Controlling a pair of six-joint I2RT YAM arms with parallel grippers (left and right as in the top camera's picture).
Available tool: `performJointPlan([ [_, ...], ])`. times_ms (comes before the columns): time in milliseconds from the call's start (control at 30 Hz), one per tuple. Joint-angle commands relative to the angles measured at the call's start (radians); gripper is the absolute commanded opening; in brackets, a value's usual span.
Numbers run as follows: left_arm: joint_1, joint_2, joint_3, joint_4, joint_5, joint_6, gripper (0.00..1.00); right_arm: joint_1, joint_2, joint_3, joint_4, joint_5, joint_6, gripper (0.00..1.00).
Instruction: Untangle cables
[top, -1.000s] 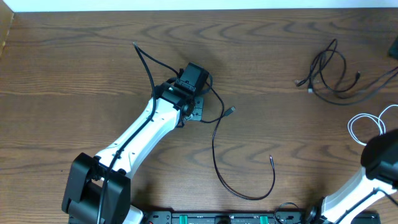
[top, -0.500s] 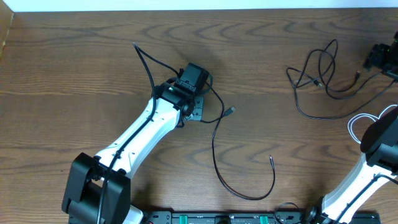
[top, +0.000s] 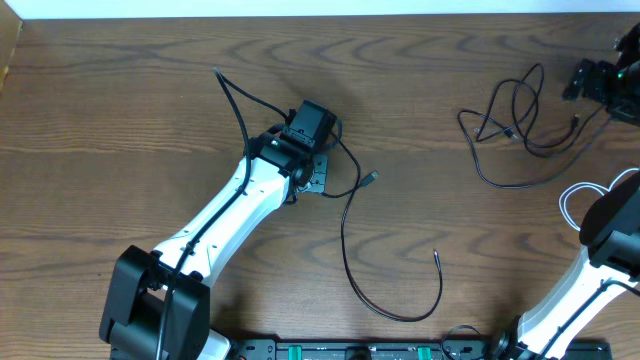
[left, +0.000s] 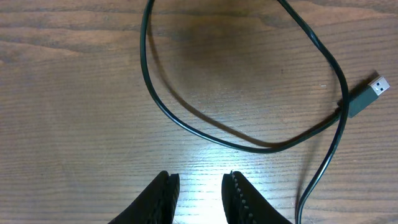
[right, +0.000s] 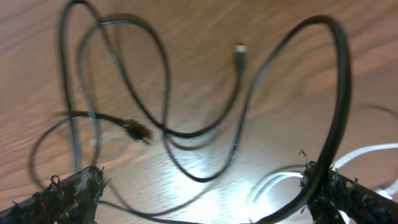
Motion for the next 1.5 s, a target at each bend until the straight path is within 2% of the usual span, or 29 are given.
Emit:
performJointPlan([
  [0, 0.005, -0.003, 0.0, 0.0, -0.017, 0.002, 0.29, 0.025, 0.023, -0.018, 0.031, -0.121, 0.003, 0.99],
  [233, 0.004, -0.003, 0.0, -0.001, -0.017, 0.002, 0.29, 0.068, 0.064, -0.099, 0.188, -0.12, 0.099, 0.99],
  [333, 0.004, -0.003, 0.0, -0.004, -0.017, 0.003, 0.29, 0.083, 0.077, -0.153, 0.267, -0.121, 0.114, 0.92],
  [367, 0.004, -0.003, 0.0, -0.004, -0.017, 0.002, 0.29, 0.09, 0.078, -0.18, 0.299, -0.119, 0.113, 0.84],
  [433, 0.005, -0.003, 0.0, -0.003, -0.017, 0.002, 0.29, 0.103, 0.078, -0.225, 0.352, -0.116, 0.113, 0.63],
  [467, 0.005, -0.003, 0.0, -0.003, -0.017, 0.002, 0.29, 0.108, 0.078, -0.238, 0.368, -0.115, 0.113, 0.5],
  [500, 0.005, -0.003, 0.0, -0.003, -0.017, 0.002, 0.29, 0.111, 0.078, -0.243, 0.374, -0.114, 0.113, 0.19],
  [533, 0.004, -0.003, 0.0, -0.004, -0.017, 0.002, 0.29, 0.113, 0.078, -0.241, 0.375, -0.114, 0.113, 0.05],
  [567, 0.005, -0.003, 0.0, -0.004, -0.017, 0.003, 0.29, 0.112, 0.07, -0.232, 0.371, -0.117, 0.113, 0.01],
  [733, 0.005, -0.003, 0.0, -0.006, -0.017, 0.002, 0.29, 0.102, 0.01, -0.131, 0.345, -0.114, 0.075, 0.01],
  [833, 0.004, -0.003, 0.0, -0.004, -0.017, 0.002, 0.29, 0.085, -0.059, -0.011, 0.356, -0.113, 0.013, 0.01],
  [1000, 0.004, -0.003, 0.0, -0.003, -0.017, 0.002, 0.29, 0.036, -0.136, 0.116, 0.454, -0.113, -0.005, 0.01],
  [1167, 0.004, -0.003, 0.0, -0.003, -0.017, 0.002, 0.29, -0.034, -0.202, 0.141, 0.54, -0.112, -0.004, 0.01],
  [1267, 0.004, -0.003, 0.0, -0.003, -0.016, 0.002, 0.29, -0.073, -0.211, 0.141, 0.519, -0.113, -0.001, 0.01],
  [1467, 0.004, -0.003, 0.0, -0.003, -0.016, 0.002, 0.29, -0.148, -0.187, 0.118, 0.358, -0.035, -0.001, 0.01],
])
